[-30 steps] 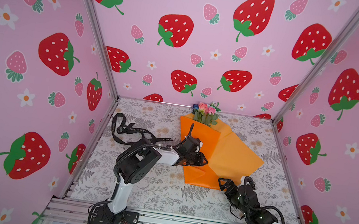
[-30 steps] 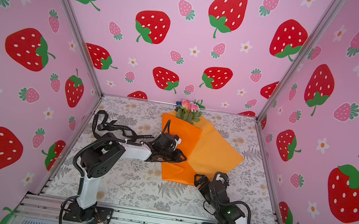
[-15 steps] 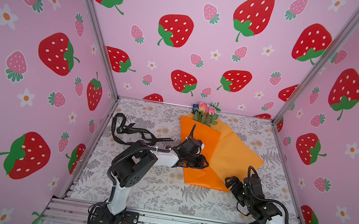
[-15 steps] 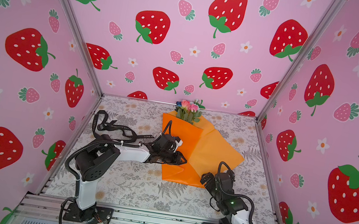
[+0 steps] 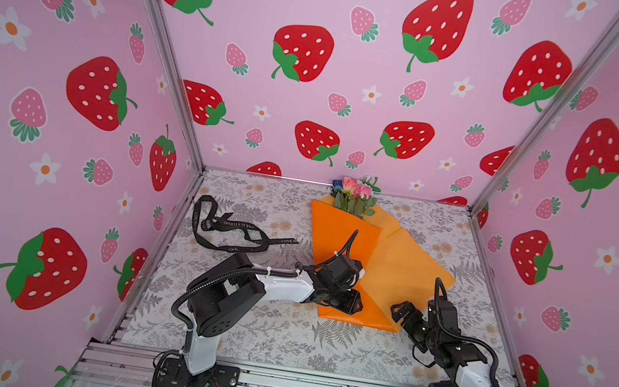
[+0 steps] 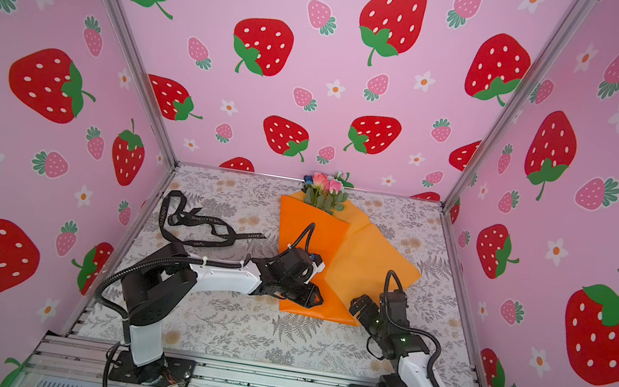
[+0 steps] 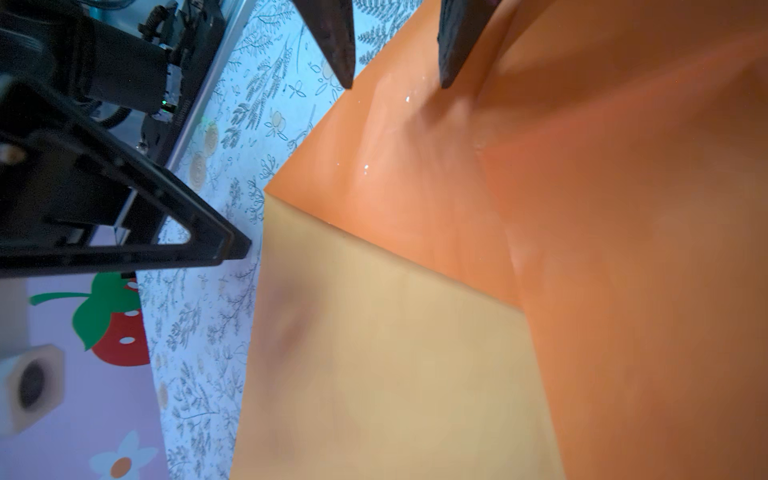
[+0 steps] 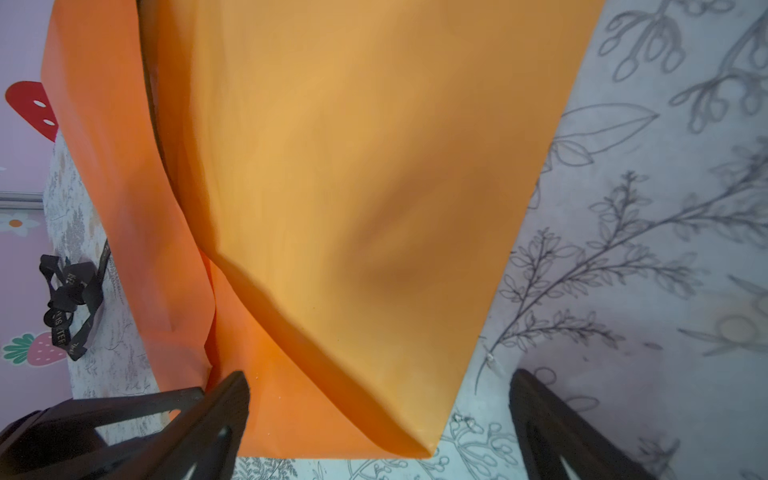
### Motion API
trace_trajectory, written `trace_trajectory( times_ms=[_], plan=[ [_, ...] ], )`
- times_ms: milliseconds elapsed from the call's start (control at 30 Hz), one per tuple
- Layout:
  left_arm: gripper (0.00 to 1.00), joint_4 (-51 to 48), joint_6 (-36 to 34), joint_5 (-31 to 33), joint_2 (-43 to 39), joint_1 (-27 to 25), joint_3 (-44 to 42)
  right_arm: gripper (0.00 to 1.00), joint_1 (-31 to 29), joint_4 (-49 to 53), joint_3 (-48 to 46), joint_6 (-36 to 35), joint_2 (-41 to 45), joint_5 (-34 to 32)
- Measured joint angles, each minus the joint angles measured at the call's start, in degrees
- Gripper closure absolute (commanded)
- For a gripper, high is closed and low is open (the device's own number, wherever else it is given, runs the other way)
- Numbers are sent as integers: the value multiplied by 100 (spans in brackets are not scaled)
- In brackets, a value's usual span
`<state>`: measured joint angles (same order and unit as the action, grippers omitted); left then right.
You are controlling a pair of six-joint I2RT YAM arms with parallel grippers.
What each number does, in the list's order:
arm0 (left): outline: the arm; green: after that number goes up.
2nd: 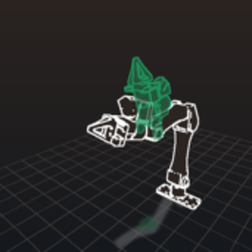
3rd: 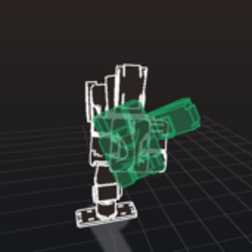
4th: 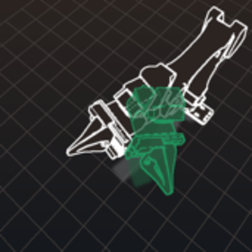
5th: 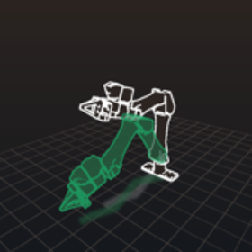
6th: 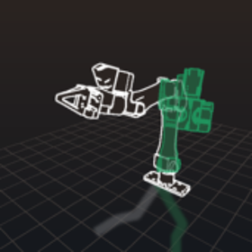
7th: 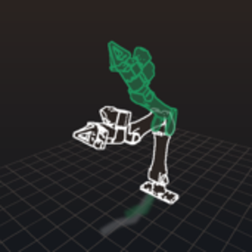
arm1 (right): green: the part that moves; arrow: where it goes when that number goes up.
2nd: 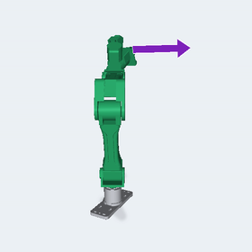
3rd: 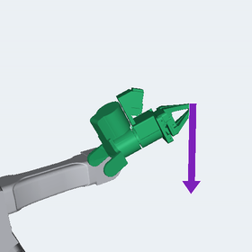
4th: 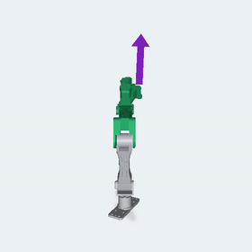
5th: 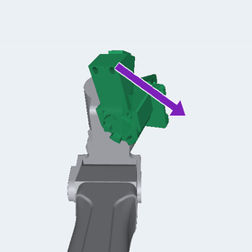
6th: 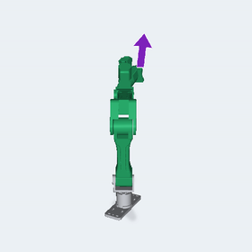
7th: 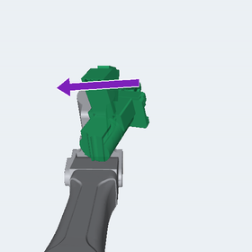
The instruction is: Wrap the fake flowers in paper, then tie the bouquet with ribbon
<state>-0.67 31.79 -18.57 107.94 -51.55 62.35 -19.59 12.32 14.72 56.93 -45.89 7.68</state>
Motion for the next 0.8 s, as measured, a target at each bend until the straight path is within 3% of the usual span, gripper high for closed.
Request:
trace_trajectory(
  times_ms=[367,800],
  plan=[
    [72,-232,-70,46,313,-11,179,0,0,-968,-483,295,258,439],
    [73,-236,-61,39,313,-11,179,0,0,-1436,-509,262,11,732]
  ],
)
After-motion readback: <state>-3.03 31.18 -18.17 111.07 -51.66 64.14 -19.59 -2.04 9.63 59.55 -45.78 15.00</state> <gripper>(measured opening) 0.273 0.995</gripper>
